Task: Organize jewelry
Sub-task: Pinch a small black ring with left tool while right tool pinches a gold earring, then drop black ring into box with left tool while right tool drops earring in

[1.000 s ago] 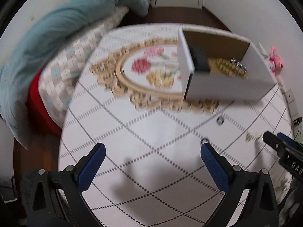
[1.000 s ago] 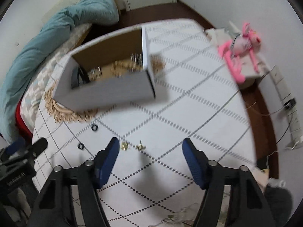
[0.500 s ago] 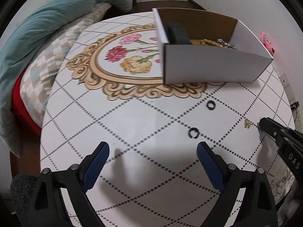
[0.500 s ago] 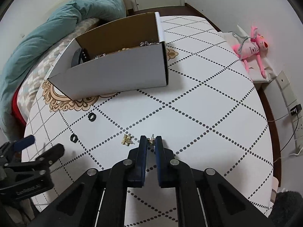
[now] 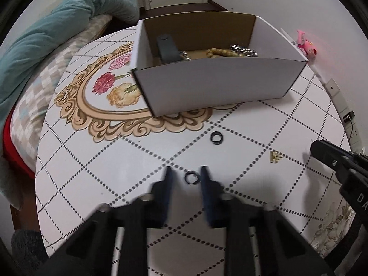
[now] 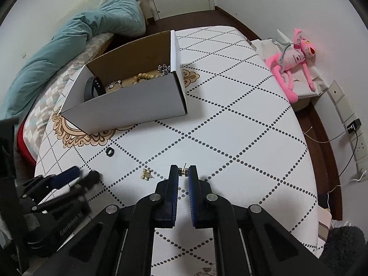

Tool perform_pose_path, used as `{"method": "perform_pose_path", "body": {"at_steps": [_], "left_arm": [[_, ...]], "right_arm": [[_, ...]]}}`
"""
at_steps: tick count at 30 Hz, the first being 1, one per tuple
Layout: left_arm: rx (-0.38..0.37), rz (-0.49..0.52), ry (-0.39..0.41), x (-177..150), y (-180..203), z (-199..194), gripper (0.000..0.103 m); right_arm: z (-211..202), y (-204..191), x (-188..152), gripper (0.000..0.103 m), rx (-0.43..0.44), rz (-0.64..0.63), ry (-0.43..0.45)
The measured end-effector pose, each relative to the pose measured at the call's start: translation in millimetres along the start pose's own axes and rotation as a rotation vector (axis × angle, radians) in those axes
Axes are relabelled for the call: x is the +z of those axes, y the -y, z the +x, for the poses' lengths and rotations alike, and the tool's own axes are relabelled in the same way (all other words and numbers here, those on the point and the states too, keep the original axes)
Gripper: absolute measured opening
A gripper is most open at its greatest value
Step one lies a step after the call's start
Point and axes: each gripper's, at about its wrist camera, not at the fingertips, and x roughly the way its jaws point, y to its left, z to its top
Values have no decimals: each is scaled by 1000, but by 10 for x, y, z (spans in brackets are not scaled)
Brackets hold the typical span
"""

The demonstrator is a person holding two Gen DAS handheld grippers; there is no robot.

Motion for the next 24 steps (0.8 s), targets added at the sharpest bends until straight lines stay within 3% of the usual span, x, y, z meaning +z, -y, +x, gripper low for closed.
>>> {"method": "perform_pose_path", "body": {"at_steps": [7,12,18,22,24], "left_arm": [[-13,2,5,-8,-8,-25,11],[-63,-21,31,54,-9,-266,11],[-224,-85,97,611,-144,-771,11],[-304,-131,73,1051,-252,-761,11],[-303,-142,56,1223,-285,-676,11]], "right_arm": [[-65,9,16,9,5,10,13],[-235,-11,112,9,36,21,45],[-575,-132,473,9,128,16,111],[-575,-227,897,9,188,-4,112],[-439,-270,1119,9,206,-11,83]]}}
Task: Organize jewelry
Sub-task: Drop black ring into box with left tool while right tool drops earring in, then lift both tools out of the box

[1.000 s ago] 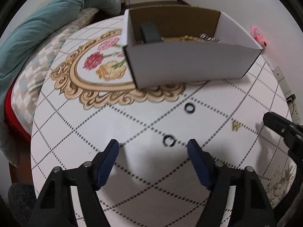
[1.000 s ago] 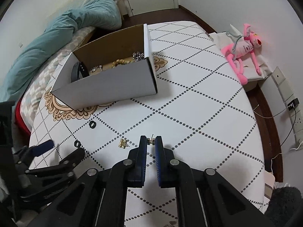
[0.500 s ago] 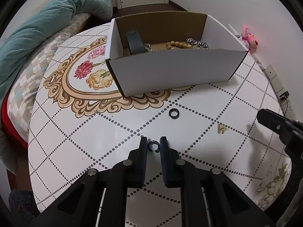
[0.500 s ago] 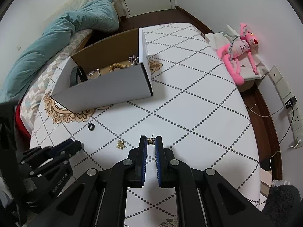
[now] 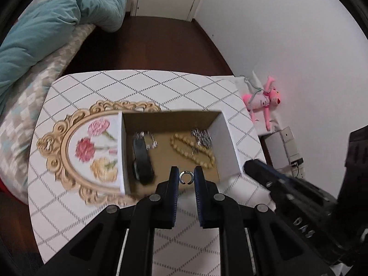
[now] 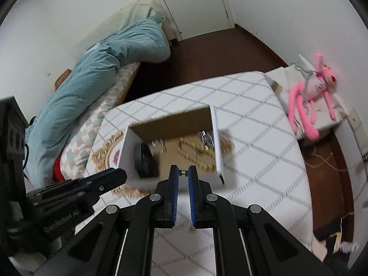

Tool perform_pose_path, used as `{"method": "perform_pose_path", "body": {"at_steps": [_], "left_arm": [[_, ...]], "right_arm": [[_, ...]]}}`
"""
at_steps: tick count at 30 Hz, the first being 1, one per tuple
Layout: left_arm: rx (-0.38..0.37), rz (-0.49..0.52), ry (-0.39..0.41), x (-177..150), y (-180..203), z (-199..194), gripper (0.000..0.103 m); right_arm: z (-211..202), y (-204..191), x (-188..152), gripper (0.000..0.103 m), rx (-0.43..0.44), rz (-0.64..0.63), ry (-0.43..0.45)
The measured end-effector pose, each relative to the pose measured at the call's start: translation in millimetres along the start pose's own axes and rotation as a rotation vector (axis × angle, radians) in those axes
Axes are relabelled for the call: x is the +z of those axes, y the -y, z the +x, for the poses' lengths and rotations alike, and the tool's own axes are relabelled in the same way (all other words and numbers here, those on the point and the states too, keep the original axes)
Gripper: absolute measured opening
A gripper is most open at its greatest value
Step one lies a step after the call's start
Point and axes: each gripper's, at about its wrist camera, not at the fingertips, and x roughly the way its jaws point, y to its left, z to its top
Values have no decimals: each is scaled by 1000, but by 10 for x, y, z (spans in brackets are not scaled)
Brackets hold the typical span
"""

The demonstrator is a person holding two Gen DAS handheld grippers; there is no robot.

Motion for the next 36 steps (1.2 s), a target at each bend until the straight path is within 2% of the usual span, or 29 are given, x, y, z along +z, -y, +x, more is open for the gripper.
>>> {"method": "perform_pose_path", "body": {"at_steps": [3,8,10,12,16,17,19,20,21,22,23,25,27,31,36], "left_arm": [[18,-11,-41,227,-72,152,11],[54,-52,-70,404,-234,216,14],[77,-69,-68,455,-292,206,28],[99,-78,-50,474,-339,170,60],[147,-83,-14,445,-420,88,67],[156,-85,-12,421,-439,83,69],[185,-75,-5,379,-457,84,77],[203,-67,-2,351,-459,86,86],[232,-54,7,294,-463,84,93],[244,-46,10,256,-464,87,96],[256,-39,12,218,-467,93,101],[293,-20,17,126,-463,118,102],[327,-1,26,51,-458,132,103],[353,10,40,-24,-436,101,103],[355,15,82,-66,-370,-75,103]], "right_arm": [[237,27,179,9,19,7,-58],[602,84,359,9,66,25,-184],[704,98,362,10,72,41,-219],[765,115,363,11,74,53,-237],[733,141,335,28,72,56,-227],[719,140,325,29,61,53,-224],[677,113,320,30,22,29,-207],[639,90,303,31,-15,8,-191],[613,84,297,37,-41,-6,-182],[568,62,280,50,-91,-30,-162],[538,48,265,58,-129,-50,-150],[501,22,238,87,-216,-93,-132],[486,16,215,99,-278,-123,-121],[435,33,193,103,-338,-146,-110],[280,-43,199,103,-353,-163,-64]]}}
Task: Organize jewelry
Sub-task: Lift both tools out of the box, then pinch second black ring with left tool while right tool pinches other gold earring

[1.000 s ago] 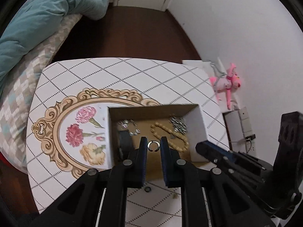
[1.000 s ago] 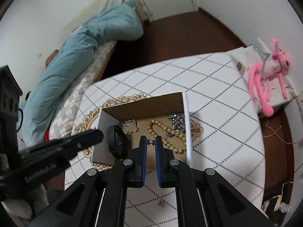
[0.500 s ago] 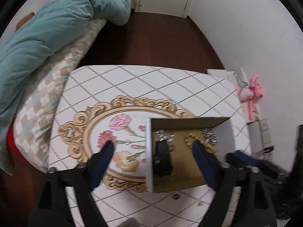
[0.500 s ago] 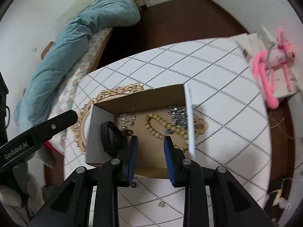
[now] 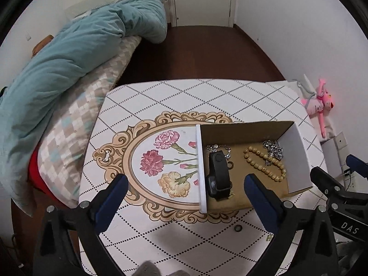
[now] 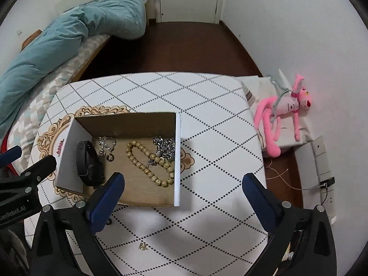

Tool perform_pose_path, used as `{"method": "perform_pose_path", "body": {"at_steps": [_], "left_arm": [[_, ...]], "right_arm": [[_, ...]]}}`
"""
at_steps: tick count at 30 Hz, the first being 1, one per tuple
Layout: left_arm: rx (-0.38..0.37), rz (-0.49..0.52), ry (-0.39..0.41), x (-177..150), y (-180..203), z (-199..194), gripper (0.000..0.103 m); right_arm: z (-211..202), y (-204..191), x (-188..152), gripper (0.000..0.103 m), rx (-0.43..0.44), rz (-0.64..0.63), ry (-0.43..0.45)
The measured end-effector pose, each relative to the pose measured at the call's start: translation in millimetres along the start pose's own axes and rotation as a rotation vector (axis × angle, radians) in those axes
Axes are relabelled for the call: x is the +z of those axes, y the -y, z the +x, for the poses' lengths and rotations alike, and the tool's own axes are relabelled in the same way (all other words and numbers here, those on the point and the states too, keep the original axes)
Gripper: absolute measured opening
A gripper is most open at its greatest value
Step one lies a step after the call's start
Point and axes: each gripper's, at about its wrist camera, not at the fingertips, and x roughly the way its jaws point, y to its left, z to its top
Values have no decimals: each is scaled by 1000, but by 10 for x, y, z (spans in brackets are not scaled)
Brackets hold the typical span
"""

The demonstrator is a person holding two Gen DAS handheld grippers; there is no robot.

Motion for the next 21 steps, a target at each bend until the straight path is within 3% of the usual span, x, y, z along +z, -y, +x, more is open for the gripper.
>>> {"method": "perform_pose_path", "body": {"at_steps": [10,15,19,20,21], "left_arm": [[-6,-14,60,-190,-35,-383,103],[33,-25,-13,-534,-71,-232,103],[85,-27,-115,-926,-128,120,103],[98,-28,-135,-1006,-148,188,103],[110,-32,-151,-1083,-168,238,103]], "right_arm": [[-503,-32,-179,103,19,14,76],[-376,-94,-531,103,39,17,20],[18,-167,-915,101,79,36,-79],[99,-184,-997,98,81,42,-94],[179,-198,-1072,87,93,52,-109]]}}
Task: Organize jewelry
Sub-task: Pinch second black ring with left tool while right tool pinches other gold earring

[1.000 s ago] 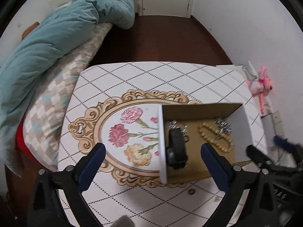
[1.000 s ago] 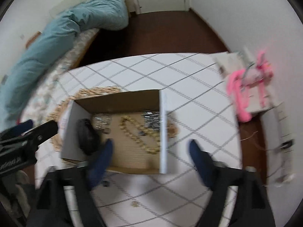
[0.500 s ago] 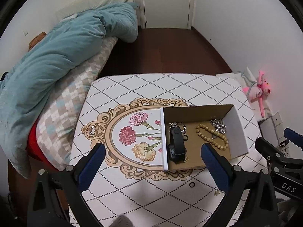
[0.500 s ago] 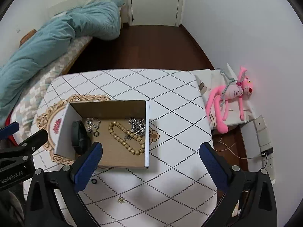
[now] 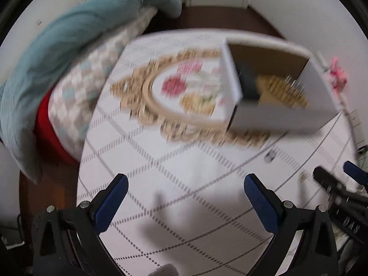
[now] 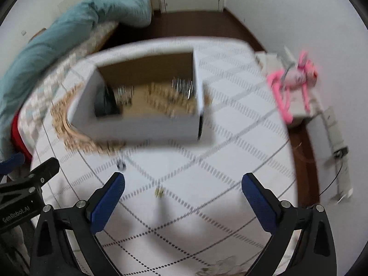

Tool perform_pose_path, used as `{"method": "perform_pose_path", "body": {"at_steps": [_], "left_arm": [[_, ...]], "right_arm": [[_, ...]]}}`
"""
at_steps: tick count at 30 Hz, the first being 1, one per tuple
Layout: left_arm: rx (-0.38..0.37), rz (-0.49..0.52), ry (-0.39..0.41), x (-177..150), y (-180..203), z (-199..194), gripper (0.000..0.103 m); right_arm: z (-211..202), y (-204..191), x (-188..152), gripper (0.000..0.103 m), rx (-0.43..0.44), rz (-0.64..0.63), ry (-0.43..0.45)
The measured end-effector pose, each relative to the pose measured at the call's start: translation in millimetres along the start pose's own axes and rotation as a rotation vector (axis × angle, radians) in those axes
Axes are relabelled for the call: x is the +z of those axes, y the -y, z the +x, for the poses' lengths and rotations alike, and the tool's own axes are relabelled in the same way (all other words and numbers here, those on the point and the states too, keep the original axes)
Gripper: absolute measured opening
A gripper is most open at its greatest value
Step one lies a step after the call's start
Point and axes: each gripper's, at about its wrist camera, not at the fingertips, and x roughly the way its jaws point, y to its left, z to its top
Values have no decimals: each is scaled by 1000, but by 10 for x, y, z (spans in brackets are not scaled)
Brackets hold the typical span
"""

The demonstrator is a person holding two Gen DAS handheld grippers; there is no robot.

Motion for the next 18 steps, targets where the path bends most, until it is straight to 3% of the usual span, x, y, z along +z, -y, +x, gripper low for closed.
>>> {"method": "perform_pose_path", "body": {"at_steps": [1,2,5,8,9,11,12,18], "left_arm": [[8,-3,-9,-59,-16,51,103],[15,-8,-19,-106,-33,97,103],[26,-23,-45,-207,-84,199,103],[26,-37,-56,-240,-116,247,103],[28,-35,-56,-239,-112,248,103],[32,-30,-47,-232,-95,238,103],[31,-26,-42,-223,-73,229,103],[-42,-4,20,-98,169,147,102]], "right_arm": [[88,-3,-70,73,12,11,-12],[158,-15,-134,68,12,17,-17],[282,-64,-251,64,39,20,-11],[290,-165,-310,59,7,-16,28],[288,-205,-328,53,-10,-36,41],[278,-264,-339,32,-41,-64,60],[271,-288,-351,15,-43,-80,67],[187,-112,-302,14,-1,-28,70]]}}
